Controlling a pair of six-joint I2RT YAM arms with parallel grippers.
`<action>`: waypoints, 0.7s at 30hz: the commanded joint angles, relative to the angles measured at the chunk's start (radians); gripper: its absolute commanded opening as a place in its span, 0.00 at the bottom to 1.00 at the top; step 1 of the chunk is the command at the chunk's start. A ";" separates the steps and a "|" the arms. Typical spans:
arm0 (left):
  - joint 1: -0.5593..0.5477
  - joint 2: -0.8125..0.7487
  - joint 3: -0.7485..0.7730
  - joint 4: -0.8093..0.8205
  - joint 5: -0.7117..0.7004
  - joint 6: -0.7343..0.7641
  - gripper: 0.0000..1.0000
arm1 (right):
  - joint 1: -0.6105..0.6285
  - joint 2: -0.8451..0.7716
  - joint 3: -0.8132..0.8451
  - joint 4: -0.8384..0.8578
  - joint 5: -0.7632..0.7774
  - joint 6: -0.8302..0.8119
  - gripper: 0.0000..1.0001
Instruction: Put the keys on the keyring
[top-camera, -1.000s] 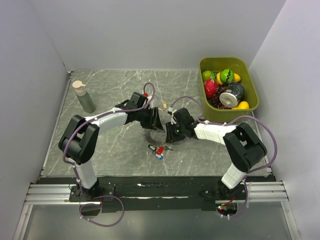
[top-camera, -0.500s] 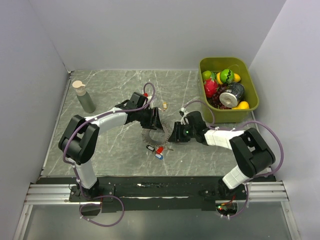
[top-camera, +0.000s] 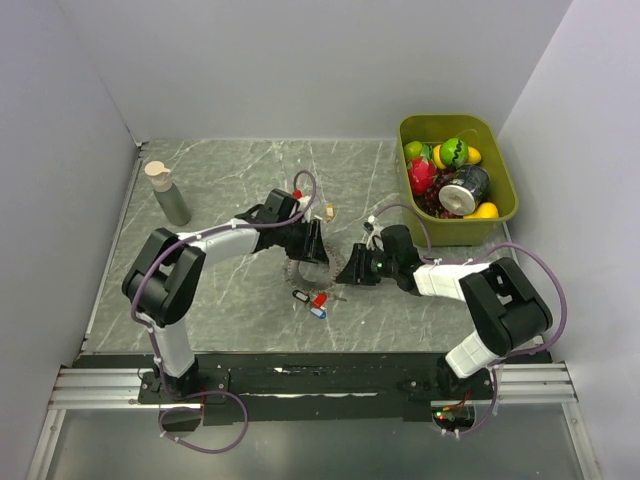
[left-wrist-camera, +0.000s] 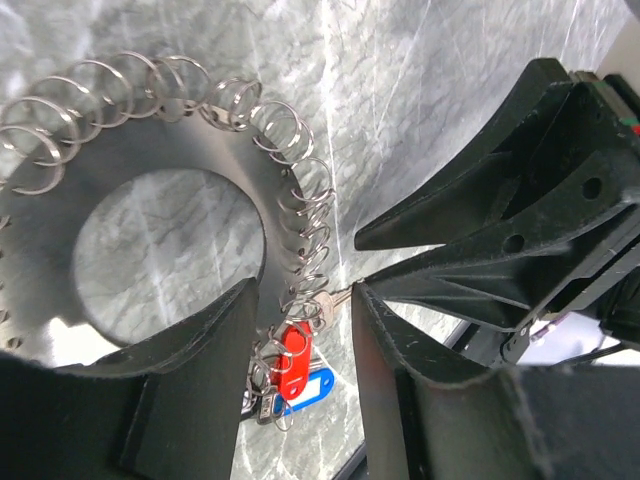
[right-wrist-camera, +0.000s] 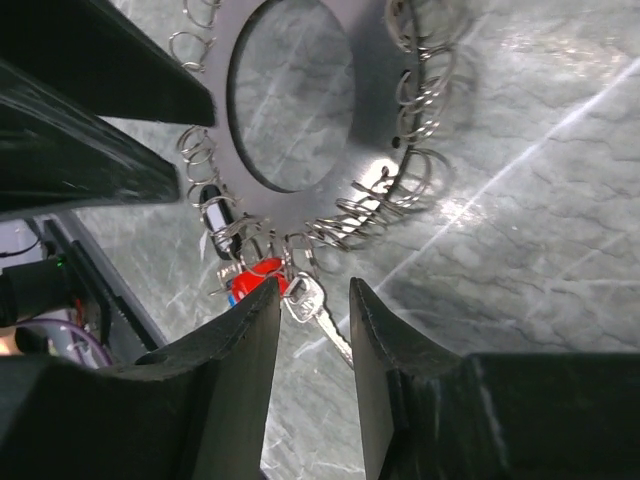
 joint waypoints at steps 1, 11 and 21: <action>-0.018 0.012 -0.019 0.058 0.008 0.022 0.47 | -0.024 0.025 0.000 0.058 -0.037 0.034 0.40; -0.018 -0.024 -0.050 0.053 -0.052 0.005 0.48 | 0.033 -0.015 0.037 -0.060 -0.018 0.017 0.38; -0.012 -0.100 -0.048 0.015 -0.155 0.001 0.49 | 0.088 0.047 0.115 -0.095 0.005 0.029 0.38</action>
